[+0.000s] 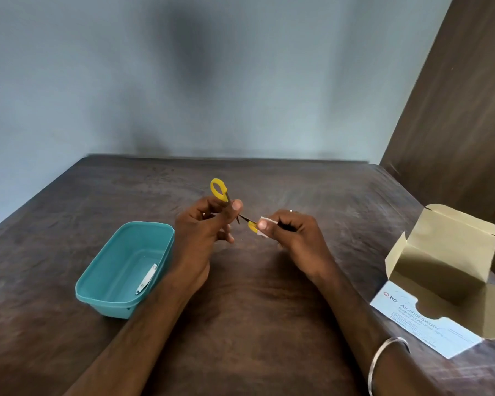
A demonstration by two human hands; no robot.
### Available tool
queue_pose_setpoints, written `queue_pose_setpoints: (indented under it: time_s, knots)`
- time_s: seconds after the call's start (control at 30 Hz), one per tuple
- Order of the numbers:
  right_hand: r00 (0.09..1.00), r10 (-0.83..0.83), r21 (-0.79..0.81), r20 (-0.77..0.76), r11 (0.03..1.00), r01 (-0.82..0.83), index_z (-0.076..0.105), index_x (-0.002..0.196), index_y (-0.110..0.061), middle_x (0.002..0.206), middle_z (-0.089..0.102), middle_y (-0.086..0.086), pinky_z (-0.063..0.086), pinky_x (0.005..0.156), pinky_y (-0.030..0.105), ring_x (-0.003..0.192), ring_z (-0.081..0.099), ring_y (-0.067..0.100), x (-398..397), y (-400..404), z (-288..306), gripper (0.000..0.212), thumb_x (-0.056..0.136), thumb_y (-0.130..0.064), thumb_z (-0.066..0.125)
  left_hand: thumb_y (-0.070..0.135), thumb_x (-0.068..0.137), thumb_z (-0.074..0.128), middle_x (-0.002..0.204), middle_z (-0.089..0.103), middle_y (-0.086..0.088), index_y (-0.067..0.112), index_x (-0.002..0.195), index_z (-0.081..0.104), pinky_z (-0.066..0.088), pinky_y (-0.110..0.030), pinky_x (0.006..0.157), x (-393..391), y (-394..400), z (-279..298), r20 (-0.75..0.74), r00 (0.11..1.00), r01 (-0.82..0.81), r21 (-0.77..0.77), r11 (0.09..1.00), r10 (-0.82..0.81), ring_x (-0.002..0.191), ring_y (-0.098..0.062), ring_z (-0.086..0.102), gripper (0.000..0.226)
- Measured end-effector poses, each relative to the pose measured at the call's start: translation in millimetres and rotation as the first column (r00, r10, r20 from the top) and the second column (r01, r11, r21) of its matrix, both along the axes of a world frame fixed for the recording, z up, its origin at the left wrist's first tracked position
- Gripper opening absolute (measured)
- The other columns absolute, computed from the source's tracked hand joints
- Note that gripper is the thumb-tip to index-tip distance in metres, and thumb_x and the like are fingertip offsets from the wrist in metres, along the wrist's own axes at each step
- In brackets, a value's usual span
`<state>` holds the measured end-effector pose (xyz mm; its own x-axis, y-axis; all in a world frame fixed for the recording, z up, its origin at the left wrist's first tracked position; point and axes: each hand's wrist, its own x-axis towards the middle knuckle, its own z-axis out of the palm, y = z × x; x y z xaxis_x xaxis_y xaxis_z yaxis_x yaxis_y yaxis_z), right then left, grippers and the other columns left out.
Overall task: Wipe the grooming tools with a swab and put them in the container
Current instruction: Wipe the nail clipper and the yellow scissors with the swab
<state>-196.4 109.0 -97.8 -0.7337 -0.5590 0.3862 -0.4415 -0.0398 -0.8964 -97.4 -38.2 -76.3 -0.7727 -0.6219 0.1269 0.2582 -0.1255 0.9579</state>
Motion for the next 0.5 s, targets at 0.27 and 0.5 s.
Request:
queue_pose_setpoints:
  time_s: [0.27, 0.5]
  knots:
    - [0.878, 0.151, -0.334, 0.454, 0.943, 0.011, 0.063, 0.060, -0.010, 0.052, 0.036, -0.002, 0.042, 0.055, 0.033, 0.044, 0.032, 0.011, 4.7, -2.4, 5.9, 0.041, 0.077, -0.046, 0.073, 0.021, 0.067, 0.080, 0.073, 0.071, -0.013, 0.006, 0.080, 0.073, 0.059, -0.029, 0.065, 0.7, 2.7, 0.0, -0.007, 0.996, 0.093, 0.194, 0.977, -0.093, 0.065, -0.021, 0.067, 0.021]
    - [0.755, 0.408, -0.564, 0.513, 0.823, -0.061, 0.073, 0.079, -0.016, 0.061, 0.049, -0.005, 0.053, 0.063, 0.029, 0.049, 0.046, 0.007, 2.2, -4.8, 3.6, 0.032, 0.071, -0.046, 0.080, 0.025, 0.071, 0.076, 0.079, 0.075, -0.018, 0.006, 0.077, 0.071, 0.061, -0.029, 0.060, 0.4, 16.2, -3.7, 0.077, 0.972, 0.197, 0.260, 0.945, -0.224, 0.070, -0.025, 0.075, 0.020]
